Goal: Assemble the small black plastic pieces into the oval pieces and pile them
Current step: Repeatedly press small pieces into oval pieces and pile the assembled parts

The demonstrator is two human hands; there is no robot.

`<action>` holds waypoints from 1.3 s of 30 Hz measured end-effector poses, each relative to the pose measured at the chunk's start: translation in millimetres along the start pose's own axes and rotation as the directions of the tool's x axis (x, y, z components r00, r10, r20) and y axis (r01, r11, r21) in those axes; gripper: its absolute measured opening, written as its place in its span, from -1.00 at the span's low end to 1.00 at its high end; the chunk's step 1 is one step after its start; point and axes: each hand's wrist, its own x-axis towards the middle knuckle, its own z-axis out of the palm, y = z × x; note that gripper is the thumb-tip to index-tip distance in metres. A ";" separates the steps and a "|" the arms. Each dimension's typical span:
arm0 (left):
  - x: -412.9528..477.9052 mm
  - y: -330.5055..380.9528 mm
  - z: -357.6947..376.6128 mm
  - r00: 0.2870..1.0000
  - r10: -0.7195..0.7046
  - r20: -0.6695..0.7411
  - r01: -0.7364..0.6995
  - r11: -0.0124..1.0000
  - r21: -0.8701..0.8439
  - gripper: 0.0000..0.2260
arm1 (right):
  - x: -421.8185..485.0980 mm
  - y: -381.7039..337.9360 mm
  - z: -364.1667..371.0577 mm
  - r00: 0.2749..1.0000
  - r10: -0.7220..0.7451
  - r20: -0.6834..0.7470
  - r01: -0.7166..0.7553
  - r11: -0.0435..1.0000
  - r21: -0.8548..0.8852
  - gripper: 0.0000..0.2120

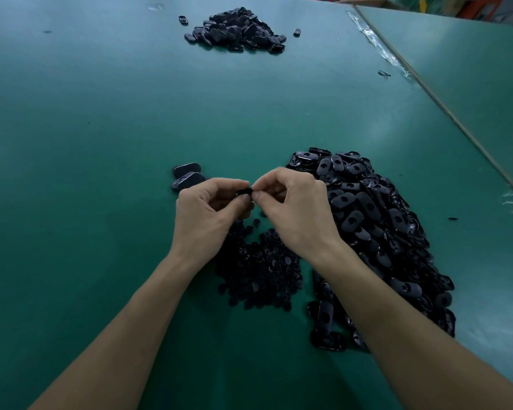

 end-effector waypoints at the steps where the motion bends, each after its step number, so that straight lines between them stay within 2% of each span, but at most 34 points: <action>1: 0.2 -0.1 -0.2 1.000 -0.001 -0.002 0.001 1.000 -0.002 -0.78 | 0.2 -0.4 0.3 1.000 0.002 -0.003 -0.002 1.000 -0.001 -0.91; 10: 0.6 0.1 -0.8 1.000 0.003 0.007 -0.003 1.000 0.005 -0.79 | -1.1 -1.8 1.3 1.000 0.004 0.013 -0.004 1.000 -0.017 -0.91; 16: -0.2 -0.7 -3.1 0.999 0.045 0.011 -0.046 0.996 0.075 -0.74 | -1.1 -2.5 -0.1 0.999 -0.020 0.033 0.021 0.999 -0.046 -0.91; 22: 0.0 -1.9 -4.2 0.998 0.051 0.022 -0.054 0.992 0.116 -0.80 | -1.0 -1.4 1.2 1.000 -0.010 0.016 0.011 0.998 -0.061 -0.91; 30: 1.4 -3.0 -6.2 0.996 0.088 0.028 -0.092 0.973 0.212 -0.81 | 1.9 -5.6 -9.0 0.985 -0.051 0.165 0.063 0.996 -0.068 -0.86; 35: 1.6 -2.1 -2.2 0.998 0.044 0.053 -0.051 0.990 0.135 -0.76 | 5.6 -2.7 -15.0 0.984 -0.067 0.166 0.089 0.987 -0.131 -0.79; 39: 2.4 -1.6 -3.0 0.996 0.027 0.081 -0.031 0.999 0.045 -0.78 | 9.1 1.8 -16.7 0.973 -0.049 0.227 0.066 0.995 -0.068 -0.78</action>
